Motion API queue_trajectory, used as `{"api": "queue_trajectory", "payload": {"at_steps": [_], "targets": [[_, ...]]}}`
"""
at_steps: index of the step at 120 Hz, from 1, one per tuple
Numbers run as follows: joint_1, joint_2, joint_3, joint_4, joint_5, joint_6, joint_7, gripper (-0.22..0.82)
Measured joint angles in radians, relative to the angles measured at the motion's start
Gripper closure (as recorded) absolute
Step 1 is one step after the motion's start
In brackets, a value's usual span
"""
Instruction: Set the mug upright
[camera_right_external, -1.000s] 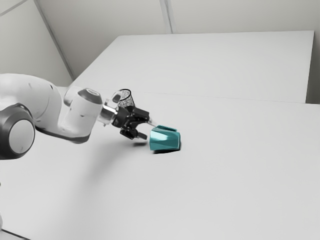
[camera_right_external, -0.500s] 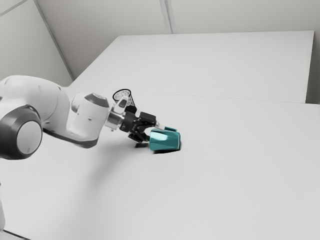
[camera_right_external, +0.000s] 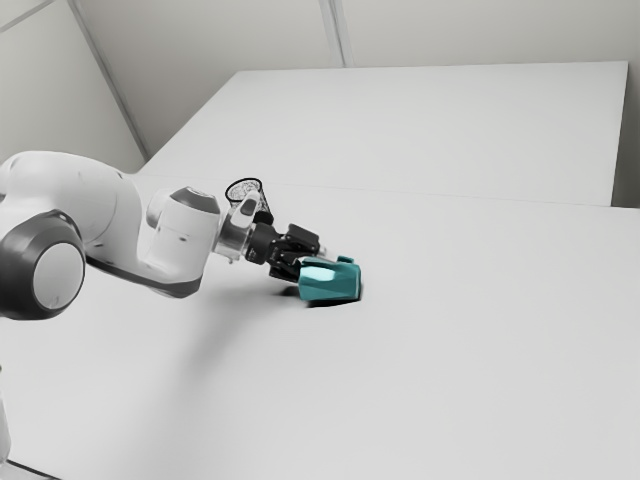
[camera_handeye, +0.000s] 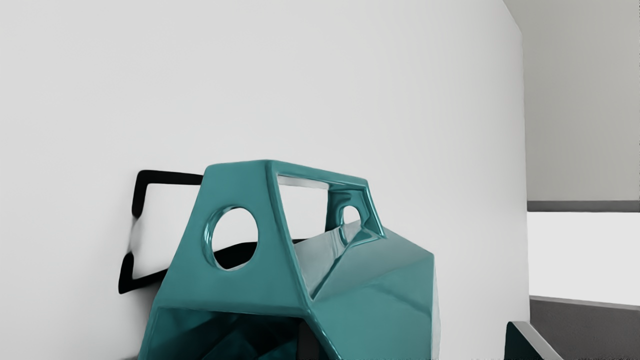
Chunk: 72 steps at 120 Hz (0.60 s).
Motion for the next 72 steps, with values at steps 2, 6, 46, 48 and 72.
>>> {"api": "queue_trajectory", "payload": {"at_steps": [2, 6, 46, 48, 72], "targets": [[0.000, 0.000, 0.000, 0.000, -0.001, -0.001, 0.002, 0.28], [0.000, 0.000, 0.000, -0.001, -0.002, -0.002, 0.004, 0.31], [-0.002, 0.000, 0.000, -0.002, -0.028, -0.005, 0.026, 0.64], [-0.002, -0.001, 0.000, -0.003, -0.029, -0.004, 0.027, 0.65], [-0.009, -0.028, 0.000, -0.001, -0.027, 0.004, 0.033, 0.74]]}}
